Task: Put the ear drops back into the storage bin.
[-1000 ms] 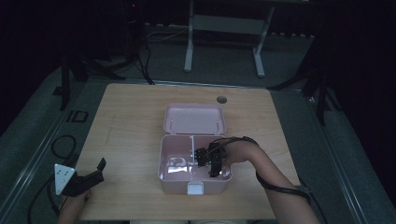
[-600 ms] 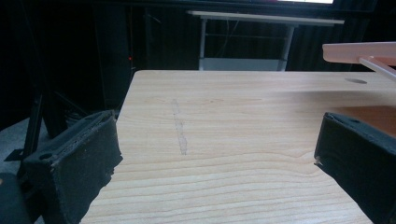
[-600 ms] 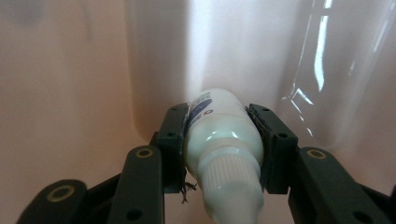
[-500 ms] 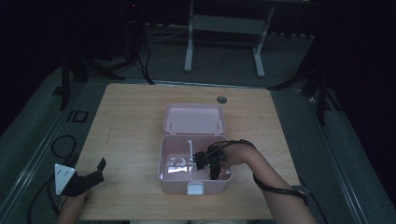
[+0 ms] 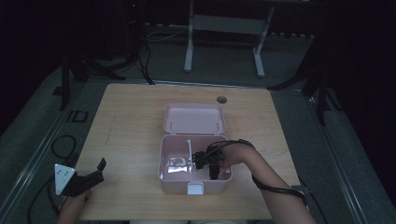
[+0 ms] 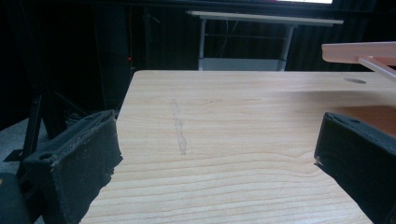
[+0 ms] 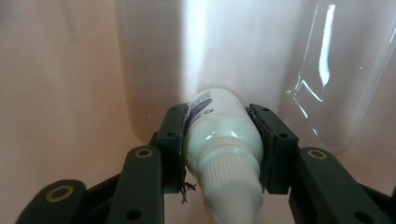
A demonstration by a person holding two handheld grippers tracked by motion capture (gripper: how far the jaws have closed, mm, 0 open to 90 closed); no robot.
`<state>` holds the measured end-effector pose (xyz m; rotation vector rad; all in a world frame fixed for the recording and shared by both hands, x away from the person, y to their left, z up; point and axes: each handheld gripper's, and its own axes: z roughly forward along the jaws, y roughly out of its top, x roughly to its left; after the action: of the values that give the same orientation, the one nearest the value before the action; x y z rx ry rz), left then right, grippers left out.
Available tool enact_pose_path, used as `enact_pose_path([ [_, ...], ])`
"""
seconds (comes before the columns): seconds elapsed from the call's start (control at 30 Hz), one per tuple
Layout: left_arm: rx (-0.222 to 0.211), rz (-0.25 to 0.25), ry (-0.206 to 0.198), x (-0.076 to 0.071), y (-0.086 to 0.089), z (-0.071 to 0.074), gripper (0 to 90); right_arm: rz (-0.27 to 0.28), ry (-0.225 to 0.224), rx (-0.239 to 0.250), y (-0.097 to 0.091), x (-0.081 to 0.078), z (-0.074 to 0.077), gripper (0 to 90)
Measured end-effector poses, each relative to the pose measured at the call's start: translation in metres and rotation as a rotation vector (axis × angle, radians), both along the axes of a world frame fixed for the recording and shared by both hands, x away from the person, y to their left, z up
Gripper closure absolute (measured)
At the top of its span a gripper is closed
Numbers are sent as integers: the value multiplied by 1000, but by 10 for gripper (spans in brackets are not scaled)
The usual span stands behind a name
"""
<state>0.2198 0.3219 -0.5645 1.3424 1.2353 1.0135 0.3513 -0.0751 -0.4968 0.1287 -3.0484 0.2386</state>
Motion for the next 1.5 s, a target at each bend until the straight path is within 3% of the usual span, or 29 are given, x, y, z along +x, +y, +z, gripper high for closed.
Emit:
enact_pose_path([
  [0.2, 0, 1, 0, 0, 0, 0, 4, 0, -1, 8, -1, -1, 4, 549],
  [0.5, 0, 2, 0, 0, 0, 0, 4, -9, -47, 93, -5, -2, 39, 488],
  [0.73, 0, 2, 1, 0, 0, 0, 4, -34, -61, 161, -15, -4, 62, 362],
  [0.8, 2, 3, 0, 0, 0, 0, 4, -49, -42, 175, -19, -4, 67, 257],
  [1.03, 2, 3, 0, 0, 0, 0, 4, -56, -77, 239, -36, -4, 86, 204],
  [1.23, 2, 3, 0, 0, 0, 0, 4, -60, -120, 335, -59, -6, 105, 178],
  [1.5, 2, 3, 0, 0, 0, 0, 4, -117, -147, 356, -94, -3, 107, 180],
])
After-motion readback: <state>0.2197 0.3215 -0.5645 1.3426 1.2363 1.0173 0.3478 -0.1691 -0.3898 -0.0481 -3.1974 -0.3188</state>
